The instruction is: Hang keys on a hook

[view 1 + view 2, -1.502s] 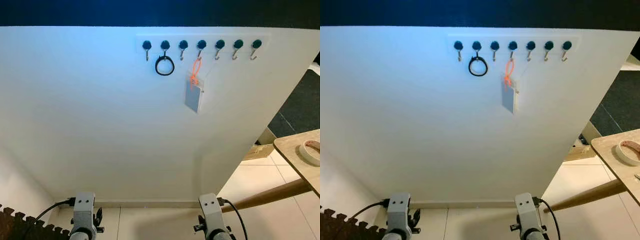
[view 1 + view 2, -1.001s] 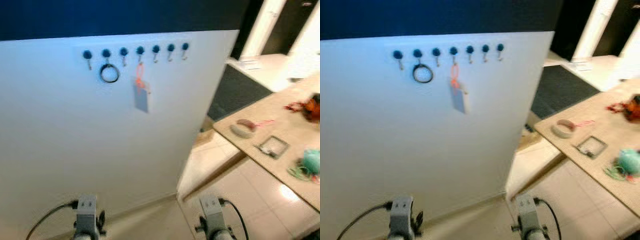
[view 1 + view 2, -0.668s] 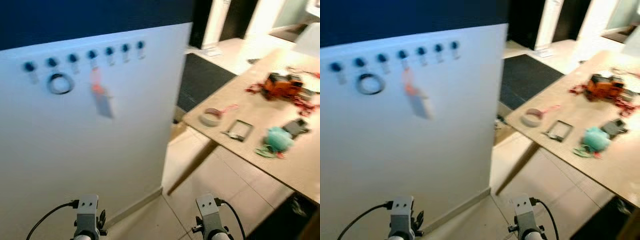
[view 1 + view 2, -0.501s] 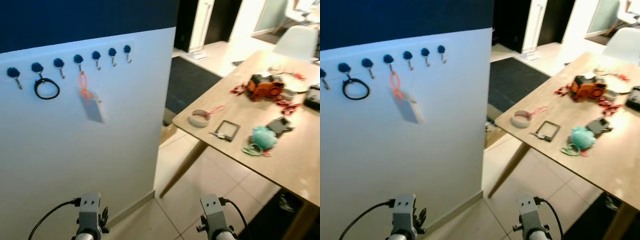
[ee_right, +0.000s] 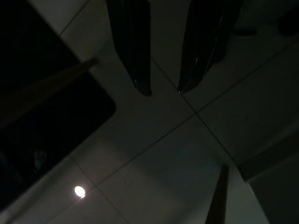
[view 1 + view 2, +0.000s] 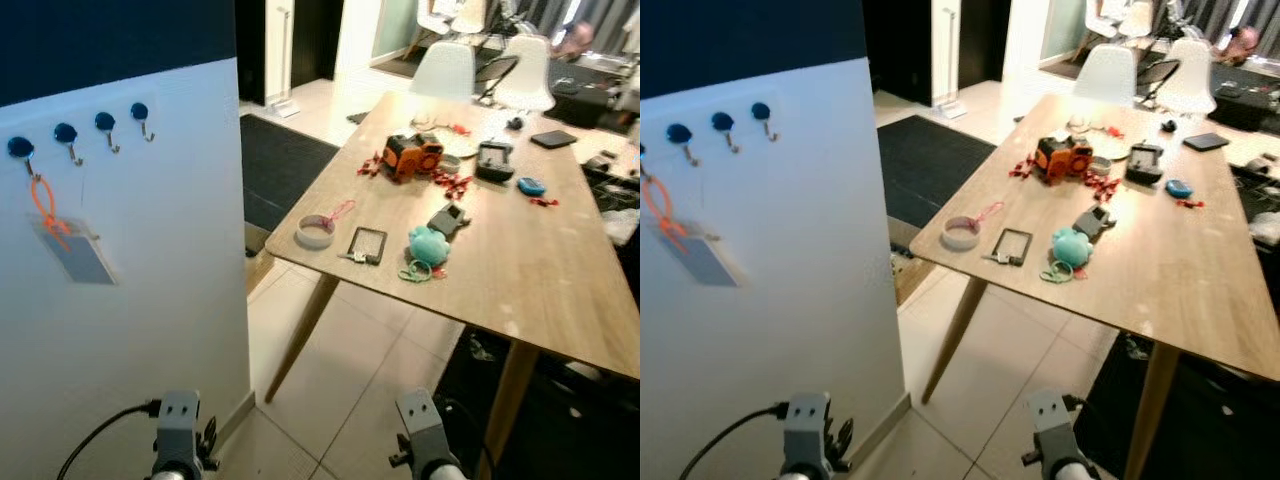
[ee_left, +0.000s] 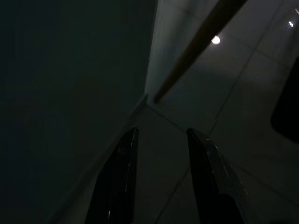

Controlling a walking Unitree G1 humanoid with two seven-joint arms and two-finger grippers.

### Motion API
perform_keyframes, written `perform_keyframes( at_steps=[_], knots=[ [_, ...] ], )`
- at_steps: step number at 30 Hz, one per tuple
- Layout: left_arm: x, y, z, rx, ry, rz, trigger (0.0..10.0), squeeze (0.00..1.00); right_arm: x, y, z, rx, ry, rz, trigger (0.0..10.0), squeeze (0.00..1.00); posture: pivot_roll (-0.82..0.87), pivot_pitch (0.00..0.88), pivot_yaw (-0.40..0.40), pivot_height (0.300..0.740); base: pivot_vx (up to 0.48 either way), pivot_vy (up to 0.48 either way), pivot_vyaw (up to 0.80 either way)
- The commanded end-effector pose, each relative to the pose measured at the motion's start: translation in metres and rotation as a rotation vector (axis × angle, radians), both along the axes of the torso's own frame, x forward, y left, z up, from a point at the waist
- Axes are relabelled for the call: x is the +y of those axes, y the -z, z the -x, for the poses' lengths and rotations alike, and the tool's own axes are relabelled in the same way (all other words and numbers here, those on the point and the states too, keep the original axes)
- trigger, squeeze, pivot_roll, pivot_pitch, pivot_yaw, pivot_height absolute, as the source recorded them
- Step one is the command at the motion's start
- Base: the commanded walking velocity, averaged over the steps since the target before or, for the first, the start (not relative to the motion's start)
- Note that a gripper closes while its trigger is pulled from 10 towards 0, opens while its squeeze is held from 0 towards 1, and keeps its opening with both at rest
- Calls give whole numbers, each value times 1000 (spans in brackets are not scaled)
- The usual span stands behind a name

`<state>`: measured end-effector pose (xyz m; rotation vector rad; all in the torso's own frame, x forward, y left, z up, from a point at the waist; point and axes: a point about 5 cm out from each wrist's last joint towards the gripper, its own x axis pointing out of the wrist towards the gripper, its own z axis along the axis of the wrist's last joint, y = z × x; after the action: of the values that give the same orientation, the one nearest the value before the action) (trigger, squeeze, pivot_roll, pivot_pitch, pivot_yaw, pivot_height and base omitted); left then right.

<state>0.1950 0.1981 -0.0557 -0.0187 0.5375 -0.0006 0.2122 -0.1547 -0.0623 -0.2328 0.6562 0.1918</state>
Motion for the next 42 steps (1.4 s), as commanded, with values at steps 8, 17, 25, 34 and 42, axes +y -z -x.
perform_keyframes(
  at_steps=[8, 17, 25, 34, 42],
  knots=[
    [-5, -1, -1, -12, 22, 8, 10000, 0, -3, 2, 4, 15, -20, 14, 10000, 0, 48, 0, -15, 740, 0, 0, -800],
    [-5, 1, 1, -12, 16, 8, 10000, 0, -2, 2, 3, 14, -55, 23, 10000, 0, 57, 0, -31, 740, 0, 0, -800],
    [-3, 0, 5, -29, 9, -4, 10000, 0, 5, 4, 6, 18, -97, 18, 10000, 0, 59, 0, -37, 740, 0, 0, -168],
    [-3, -1, 3, -35, -16, -1, 10000, 0, 5, 3, 6, 16, -106, 17, 10000, 0, 58, 4, -45, 740, 0, 0, 0],
    [-5, -2, -1, -38, -43, -14, 10000, 0, 2, 1, 3, 7, -124, 31, 10000, 0, 53, 14, -77, 740, 0, 0, 0]
  ],
)
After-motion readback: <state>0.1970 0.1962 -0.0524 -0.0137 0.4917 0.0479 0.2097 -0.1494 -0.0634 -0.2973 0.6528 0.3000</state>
